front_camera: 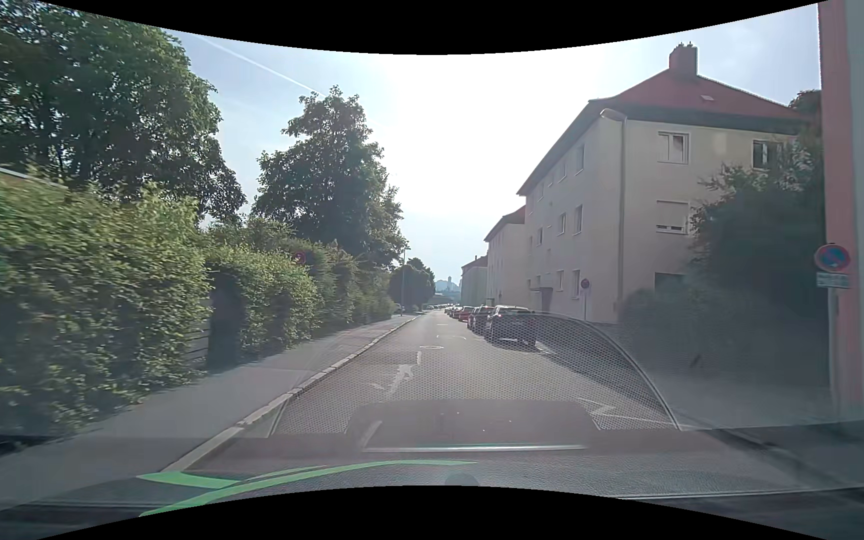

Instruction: Follow the waypoints while adhering to traffic rules and regulations

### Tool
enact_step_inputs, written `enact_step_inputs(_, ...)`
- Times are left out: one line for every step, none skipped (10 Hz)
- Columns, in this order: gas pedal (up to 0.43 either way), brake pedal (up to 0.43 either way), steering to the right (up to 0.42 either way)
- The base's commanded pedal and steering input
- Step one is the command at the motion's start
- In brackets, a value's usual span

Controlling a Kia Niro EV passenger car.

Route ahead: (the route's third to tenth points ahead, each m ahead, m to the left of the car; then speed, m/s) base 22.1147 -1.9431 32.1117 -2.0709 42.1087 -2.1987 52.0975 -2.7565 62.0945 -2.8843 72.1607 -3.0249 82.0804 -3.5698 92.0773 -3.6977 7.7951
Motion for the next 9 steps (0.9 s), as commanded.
enact_step_inputs(0.047, 0.0, 0.003)
enact_step_inputs(0.047, 0.0, 0.003)
enact_step_inputs(0.047, 0.0, 0.003)
enact_step_inputs(0.047, 0.0, 0.003)
enact_step_inputs(0.047, 0.0, 0.003)
enact_step_inputs(0.047, 0.0, 0.003)
enact_step_inputs(0.047, 0.0, 0.003)
enact_step_inputs(0.047, 0.0, 0.003)
enact_step_inputs(0.047, 0.0, 0.003)
